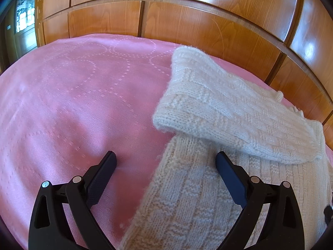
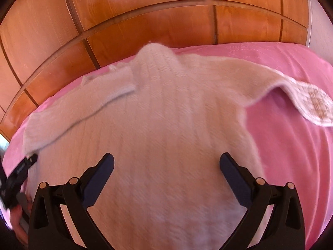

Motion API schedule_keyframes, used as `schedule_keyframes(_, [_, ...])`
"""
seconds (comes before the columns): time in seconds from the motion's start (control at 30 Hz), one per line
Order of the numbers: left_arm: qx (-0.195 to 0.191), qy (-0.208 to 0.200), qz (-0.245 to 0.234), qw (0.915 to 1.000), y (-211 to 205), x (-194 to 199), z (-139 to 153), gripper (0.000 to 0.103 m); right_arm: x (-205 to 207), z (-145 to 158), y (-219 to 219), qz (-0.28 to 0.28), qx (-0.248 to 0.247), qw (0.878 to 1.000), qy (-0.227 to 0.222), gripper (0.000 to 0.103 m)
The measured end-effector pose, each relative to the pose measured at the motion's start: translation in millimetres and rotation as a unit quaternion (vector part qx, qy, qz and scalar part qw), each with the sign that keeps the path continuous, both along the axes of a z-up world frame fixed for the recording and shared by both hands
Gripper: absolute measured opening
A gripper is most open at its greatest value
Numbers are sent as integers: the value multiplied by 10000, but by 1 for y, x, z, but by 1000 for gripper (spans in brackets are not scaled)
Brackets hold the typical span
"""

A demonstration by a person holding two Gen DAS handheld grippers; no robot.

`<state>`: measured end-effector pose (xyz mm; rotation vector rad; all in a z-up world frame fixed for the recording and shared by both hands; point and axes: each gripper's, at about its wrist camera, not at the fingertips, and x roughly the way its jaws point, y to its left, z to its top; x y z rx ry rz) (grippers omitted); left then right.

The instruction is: Fold small clothes

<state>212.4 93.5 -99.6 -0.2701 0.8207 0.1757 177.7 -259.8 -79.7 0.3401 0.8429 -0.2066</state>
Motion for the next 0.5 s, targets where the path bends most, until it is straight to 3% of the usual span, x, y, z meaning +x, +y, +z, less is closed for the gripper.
schedule_keyframes(0.17, [27,13,1,10000,0,-1,1,95,-30,2,-34,-260,282,9991,-154,101])
schedule_keyframes(0.33, [63,41,4,10000,-1,0,1,96,-56,-1,-88,-893,691,9933,-248,101])
schedule_keyframes(0.5, [159,49,55,9998,-2,-1,4,97,-78,4,-129,-1346,765,9868,-466,100])
